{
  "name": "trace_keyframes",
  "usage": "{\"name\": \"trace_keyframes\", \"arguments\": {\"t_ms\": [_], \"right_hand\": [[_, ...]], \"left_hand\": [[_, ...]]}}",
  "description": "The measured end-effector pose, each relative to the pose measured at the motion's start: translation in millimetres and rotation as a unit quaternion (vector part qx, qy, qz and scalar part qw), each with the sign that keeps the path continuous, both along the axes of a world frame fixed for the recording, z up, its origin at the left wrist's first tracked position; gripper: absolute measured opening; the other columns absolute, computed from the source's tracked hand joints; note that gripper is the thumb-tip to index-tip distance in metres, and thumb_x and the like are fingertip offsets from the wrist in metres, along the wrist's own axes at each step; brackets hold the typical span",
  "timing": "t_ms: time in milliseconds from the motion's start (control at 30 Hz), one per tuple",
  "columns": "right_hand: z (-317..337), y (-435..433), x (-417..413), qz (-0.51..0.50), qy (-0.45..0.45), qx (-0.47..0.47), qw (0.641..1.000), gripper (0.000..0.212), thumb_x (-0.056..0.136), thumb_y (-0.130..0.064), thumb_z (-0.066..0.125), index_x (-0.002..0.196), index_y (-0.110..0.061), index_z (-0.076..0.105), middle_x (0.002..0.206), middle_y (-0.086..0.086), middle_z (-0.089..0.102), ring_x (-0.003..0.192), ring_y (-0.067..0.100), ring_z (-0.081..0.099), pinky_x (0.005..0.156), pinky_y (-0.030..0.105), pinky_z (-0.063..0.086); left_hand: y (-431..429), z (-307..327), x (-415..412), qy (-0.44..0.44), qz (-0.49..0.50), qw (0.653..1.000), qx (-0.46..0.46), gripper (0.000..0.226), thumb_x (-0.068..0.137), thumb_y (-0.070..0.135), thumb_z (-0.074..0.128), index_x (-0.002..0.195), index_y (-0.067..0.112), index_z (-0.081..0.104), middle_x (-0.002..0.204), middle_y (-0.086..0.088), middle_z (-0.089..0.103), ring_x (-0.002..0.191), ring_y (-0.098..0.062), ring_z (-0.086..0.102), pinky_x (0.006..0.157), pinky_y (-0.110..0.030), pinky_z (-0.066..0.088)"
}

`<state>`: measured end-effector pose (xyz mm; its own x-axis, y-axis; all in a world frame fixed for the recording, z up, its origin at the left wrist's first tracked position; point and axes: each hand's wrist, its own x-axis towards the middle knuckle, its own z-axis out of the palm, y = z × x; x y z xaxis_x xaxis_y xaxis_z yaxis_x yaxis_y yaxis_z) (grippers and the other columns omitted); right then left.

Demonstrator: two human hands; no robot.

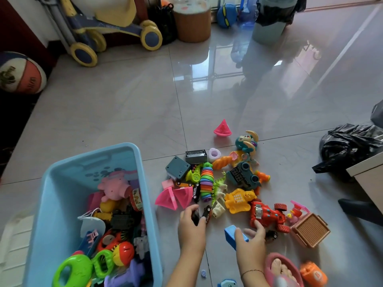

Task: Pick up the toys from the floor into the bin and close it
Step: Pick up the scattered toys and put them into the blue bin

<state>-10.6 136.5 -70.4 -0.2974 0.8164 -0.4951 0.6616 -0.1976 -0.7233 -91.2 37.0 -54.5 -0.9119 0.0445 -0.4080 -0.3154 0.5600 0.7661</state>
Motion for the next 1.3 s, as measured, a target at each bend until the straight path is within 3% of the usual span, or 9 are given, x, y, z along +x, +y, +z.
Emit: {"name": "trace_keyframes", "arguments": {"t_ms": [133, 267, 333, 433, 633, 767, 933, 1133, 1300], "right_hand": [[55.3, -28.2, -34.7, 0.062, 0.091, -0.028, 0.993, 0.011, 0.089, -0.015, 0.058, 0.099, -0.018, 0.063, 0.095, 0.002, 0.063, 0.080, 0.010, 0.056, 0.060, 0.023, 0.043], [109.7, -84.2, -60.7, 0.165, 0.205, -0.055, 0.963, 0.010, 0.089, -0.013, 0.056, 0.089, -0.018, 0.065, 0.087, -0.005, 0.064, 0.080, 0.008, 0.057, 0.063, 0.013, 0.046], [125.3, -116.1, -63.8, 0.252, 0.231, -0.069, 0.937, 0.009, 0.090, -0.017, 0.056, 0.093, -0.020, 0.064, 0.090, -0.008, 0.064, 0.085, 0.006, 0.059, 0.071, 0.013, 0.047], [125.6, -146.1, -60.0, 0.344, 0.228, -0.023, 0.911, 0.016, 0.088, -0.023, 0.058, 0.104, -0.027, 0.059, 0.108, -0.012, 0.057, 0.103, -0.002, 0.052, 0.087, 0.003, 0.037], [76.7, -97.3, -36.6, 0.259, 0.125, 0.090, 0.954, 0.041, 0.079, -0.024, 0.063, 0.119, -0.016, 0.055, 0.122, 0.000, 0.049, 0.116, 0.014, 0.046, 0.106, 0.031, 0.037], [38.2, -22.6, -16.3, 0.230, -0.010, 0.154, 0.961, 0.055, 0.076, -0.020, 0.072, 0.127, -0.015, 0.051, 0.135, 0.010, 0.045, 0.125, 0.026, 0.043, 0.106, 0.039, 0.036], [4.2, 40.2, -19.4, 0.336, -0.165, 0.220, 0.901, 0.074, 0.079, -0.039, 0.068, 0.142, -0.028, 0.032, 0.151, 0.005, 0.026, 0.139, 0.026, 0.026, 0.113, 0.042, 0.025], [-35.5, 79.1, -38.6, 0.493, -0.264, 0.308, 0.770, 0.089, 0.078, -0.049, 0.066, 0.149, -0.031, 0.015, 0.157, 0.007, 0.012, 0.145, 0.030, 0.012, 0.118, 0.045, 0.009], [-64.3, 93.0, -53.9, 0.503, -0.296, 0.331, 0.741, 0.104, 0.027, -0.046, 0.093, 0.123, -0.022, 0.062, 0.129, 0.016, 0.057, 0.111, 0.042, 0.058, 0.091, 0.052, 0.049]], "left_hand": [[-32.2, 75.2, -13.4, 0.131, 0.090, 0.986, 0.051, 0.029, 0.085, 0.011, 0.065, 0.110, 0.025, 0.061, 0.108, 0.010, 0.055, 0.098, -0.009, 0.052, 0.080, -0.013, 0.039], [-105.0, 109.0, -32.7, 0.214, 0.219, 0.952, 0.009, 0.030, 0.083, 0.009, 0.066, 0.109, 0.021, 0.061, 0.111, -0.002, 0.059, 0.097, -0.020, 0.055, 0.087, -0.028, 0.044], [-138.7, 112.4, -38.3, 0.197, 0.273, 0.942, -0.005, 0.028, 0.083, 0.016, 0.066, 0.110, 0.024, 0.061, 0.114, -0.008, 0.062, 0.102, -0.028, 0.058, 0.093, -0.042, 0.047], [-161.4, 120.3, -34.6, 0.171, 0.306, 0.936, -0.005, 0.031, 0.087, 0.023, 0.062, 0.118, 0.020, 0.060, 0.125, -0.008, 0.060, 0.114, -0.025, 0.055, 0.099, -0.042, 0.045], [-107.9, 124.7, -4.5, 0.267, 0.146, 0.953, -0.001, 0.032, 0.087, 0.017, 0.064, 0.118, 0.014, 0.060, 0.121, -0.003, 0.058, 0.112, -0.019, 0.054, 0.101, -0.035, 0.042], [-49.5, 81.8, 12.7, 0.194, -0.025, 0.981, 0.003, 0.042, 0.087, 0.021, 0.064, 0.128, 0.018, 0.055, 0.129, 0.008, 0.048, 0.119, -0.006, 0.044, 0.103, -0.021, 0.034], [-10.4, -2.2, 7.1, 0.030, -0.101, 0.991, -0.082, 0.049, 0.088, 0.029, 0.061, 0.135, 0.021, 0.047, 0.136, 0.005, 0.047, 0.124, -0.012, 0.045, 0.101, -0.022, 0.035], [17.5, -59.2, -6.0, -0.063, -0.131, 0.979, -0.146, 0.061, 0.084, 0.039, 0.064, 0.138, 0.023, 0.040, 0.140, 0.004, 0.042, 0.128, -0.017, 0.040, 0.104, -0.030, 0.036], [30.1, -84.3, -17.0, -0.066, -0.159, 0.960, -0.219, 0.054, 0.082, 0.040, 0.066, 0.130, 0.024, 0.046, 0.129, 0.003, 0.044, 0.122, -0.018, 0.042, 0.099, -0.030, 0.040]]}}
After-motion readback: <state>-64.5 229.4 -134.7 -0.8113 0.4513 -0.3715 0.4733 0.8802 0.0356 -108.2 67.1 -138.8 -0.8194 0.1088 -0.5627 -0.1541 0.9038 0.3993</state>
